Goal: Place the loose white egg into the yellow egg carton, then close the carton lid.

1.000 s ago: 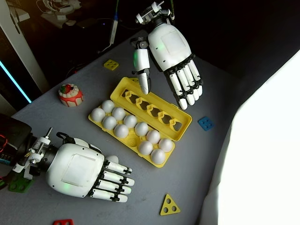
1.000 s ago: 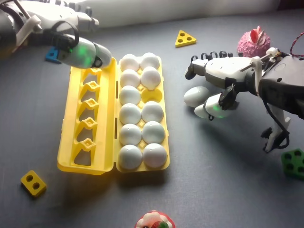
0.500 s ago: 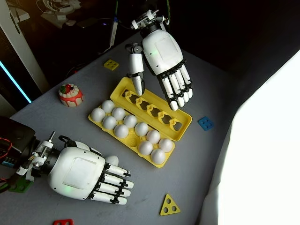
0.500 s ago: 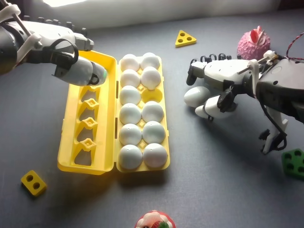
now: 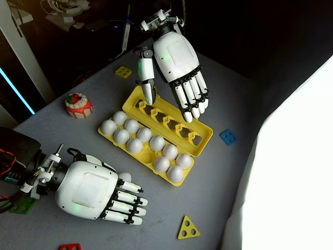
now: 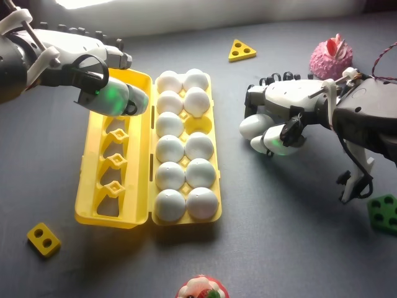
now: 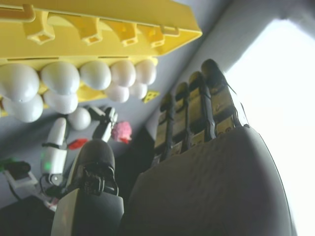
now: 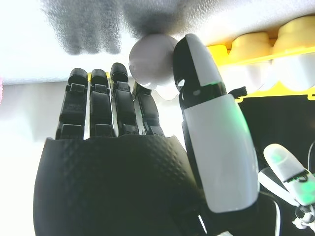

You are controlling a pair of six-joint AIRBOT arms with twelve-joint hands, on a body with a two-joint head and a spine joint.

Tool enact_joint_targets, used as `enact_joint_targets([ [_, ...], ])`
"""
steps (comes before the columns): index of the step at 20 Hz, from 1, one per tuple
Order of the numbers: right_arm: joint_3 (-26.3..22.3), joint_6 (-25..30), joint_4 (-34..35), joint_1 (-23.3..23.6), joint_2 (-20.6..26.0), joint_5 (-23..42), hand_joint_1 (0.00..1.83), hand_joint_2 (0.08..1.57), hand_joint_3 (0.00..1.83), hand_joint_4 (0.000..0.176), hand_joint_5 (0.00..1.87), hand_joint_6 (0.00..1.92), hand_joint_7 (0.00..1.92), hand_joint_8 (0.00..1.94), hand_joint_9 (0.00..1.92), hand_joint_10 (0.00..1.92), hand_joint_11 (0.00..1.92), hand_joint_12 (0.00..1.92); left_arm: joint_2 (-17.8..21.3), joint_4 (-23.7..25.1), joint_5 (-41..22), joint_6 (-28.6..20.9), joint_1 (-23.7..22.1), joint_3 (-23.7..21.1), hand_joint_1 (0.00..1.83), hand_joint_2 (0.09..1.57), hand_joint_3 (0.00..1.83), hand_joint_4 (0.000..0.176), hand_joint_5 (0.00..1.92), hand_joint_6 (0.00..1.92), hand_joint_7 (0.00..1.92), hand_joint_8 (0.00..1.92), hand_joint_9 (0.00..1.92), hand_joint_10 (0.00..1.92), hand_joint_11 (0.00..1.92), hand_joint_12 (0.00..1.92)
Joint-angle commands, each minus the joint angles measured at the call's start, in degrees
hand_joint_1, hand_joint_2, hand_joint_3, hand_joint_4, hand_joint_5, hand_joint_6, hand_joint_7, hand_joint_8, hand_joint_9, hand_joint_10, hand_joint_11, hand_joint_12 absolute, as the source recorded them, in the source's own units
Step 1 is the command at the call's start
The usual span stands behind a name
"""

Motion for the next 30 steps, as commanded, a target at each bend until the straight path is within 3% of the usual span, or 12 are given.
enact_joint_targets([
  [1, 0.3, 0.5, -1.7, 0.5, 0.1, 1.9, 0.86, 1.31, 0.00, 0.000, 0.23, 1.27, 0.18, 0.01, 0.04, 0.01, 0.00, 0.00, 0.4, 2.4, 2.6, 0.2, -0.6, -0.1, 0.06, 1.33, 0.00, 0.000, 0.13, 0.01, 0.12, 0.00, 0.11, 0.01, 0.00, 0.45],
  [2, 0.3, 0.5, -1.7, 0.6, 0.1, 1.8, 0.91, 1.29, 0.00, 0.000, 0.33, 1.22, 0.23, 0.02, 0.08, 0.03, 0.00, 0.00, 0.4, 2.4, 3.0, 0.2, -0.6, 0.0, 0.06, 1.33, 0.00, 0.000, 0.12, 0.01, 0.12, 0.00, 0.10, 0.00, 0.00, 0.45],
  [3, 0.3, 0.8, -1.7, 0.8, 0.2, 1.4, 0.97, 1.32, 0.00, 0.000, 0.54, 1.50, 0.26, 0.03, 0.10, 0.04, 0.00, 0.00, 0.4, 2.4, 3.2, 0.2, -0.6, 0.1, 0.07, 1.33, 0.00, 0.000, 0.12, 0.01, 0.11, 0.00, 0.10, 0.00, 0.00, 0.42],
  [4, 0.3, 1.4, -1.7, 0.9, 0.3, 0.7, 1.03, 1.30, 0.00, 0.000, 0.63, 1.49, 0.30, 0.04, 0.14, 0.05, 0.02, 0.02, 0.4, 2.4, 3.2, 0.2, -0.6, 0.1, 0.05, 1.33, 0.00, 0.000, 0.11, 0.00, 0.09, 0.00, 0.08, 0.00, 0.00, 0.38],
  [5, 0.3, 2.0, -1.7, 1.2, 0.5, 0.2, 1.06, 1.27, 0.00, 0.000, 0.70, 1.43, 0.41, 0.04, 0.19, 0.08, 0.00, 0.24, 0.4, 2.4, 3.2, 0.2, -0.6, 0.1, 0.09, 1.33, 0.00, 0.000, 0.12, 0.01, 0.11, 0.00, 0.09, 0.00, 0.00, 0.42],
  [7, 0.3, 2.7, -1.7, 1.5, 0.7, -0.2, 1.07, 1.26, 0.00, 0.000, 0.73, 1.39, 0.46, 0.03, 0.23, 0.09, 0.00, 0.49, 0.5, 2.4, 3.2, 0.2, -0.6, 0.0, 0.07, 1.33, 0.00, 0.000, 0.12, 0.00, 0.12, 0.00, 0.10, 0.00, 0.00, 0.43],
  [9, 0.3, 3.8, -1.8, 1.7, 0.9, -0.8, 1.09, 1.25, 0.00, 0.000, 0.75, 1.37, 0.49, 0.03, 0.24, 0.10, 0.00, 0.58, 0.5, 2.4, 3.2, 0.2, -0.6, 0.1, 0.05, 1.33, 0.00, 0.000, 0.12, 0.00, 0.12, 0.00, 0.11, 0.01, 0.00, 0.43],
  [10, 0.3, 4.4, -1.9, 1.9, 1.0, -0.9, 1.08, 1.25, 0.00, 0.000, 0.74, 1.38, 0.48, 0.02, 0.23, 0.10, 0.00, 0.58, 0.6, 2.4, 3.2, 0.2, -0.7, 0.2, 0.05, 1.33, 0.00, 0.000, 0.12, 0.00, 0.13, 0.00, 0.11, 0.01, 0.00, 0.46],
  [13, -0.7, 20.9, -18.8, 1.7, 2.2, 0.2, 1.08, 1.25, 0.00, 0.000, 0.73, 1.39, 0.47, 0.01, 0.22, 0.09, 0.00, 0.48, 0.6, 2.3, 3.4, 0.1, -1.0, 0.2, 0.05, 1.33, 0.00, 0.000, 0.13, 0.00, 0.12, 0.00, 0.10, 0.00, 0.00, 0.42],
  [17, -2.1, 32.0, -33.6, 1.2, 3.0, 6.2, 1.09, 1.24, 0.00, 0.000, 0.74, 1.37, 0.47, 0.00, 0.21, 0.09, 0.00, 0.47, 0.6, 2.3, 3.5, 0.1, -1.3, 0.2, 0.05, 1.33, 0.00, 0.000, 0.11, 0.00, 0.10, 0.00, 0.09, 0.00, 0.00, 0.38],
  [23, -2.4, 44.8, -41.1, -0.5, 1.6, 12.8, 1.08, 1.25, 0.00, 0.000, 0.74, 1.38, 0.46, 0.00, 0.19, 0.09, 0.00, 0.35, 0.6, 2.2, 3.5, 0.1, -1.5, 0.9, 0.06, 1.34, 0.00, 0.000, 0.11, 0.00, 0.10, 0.00, 0.08, 0.00, 0.00, 0.37],
  [30, -1.4, 52.5, -47.8, -2.5, -2.0, 19.5, 1.09, 1.24, 0.00, 0.000, 0.76, 1.35, 0.46, 0.00, 0.20, 0.10, 0.00, 0.38, 0.6, 2.0, 3.4, 0.1, -1.5, 2.0, 0.06, 1.34, 0.00, 0.000, 0.11, 0.00, 0.11, 0.00, 0.10, 0.00, 0.00, 0.43],
])
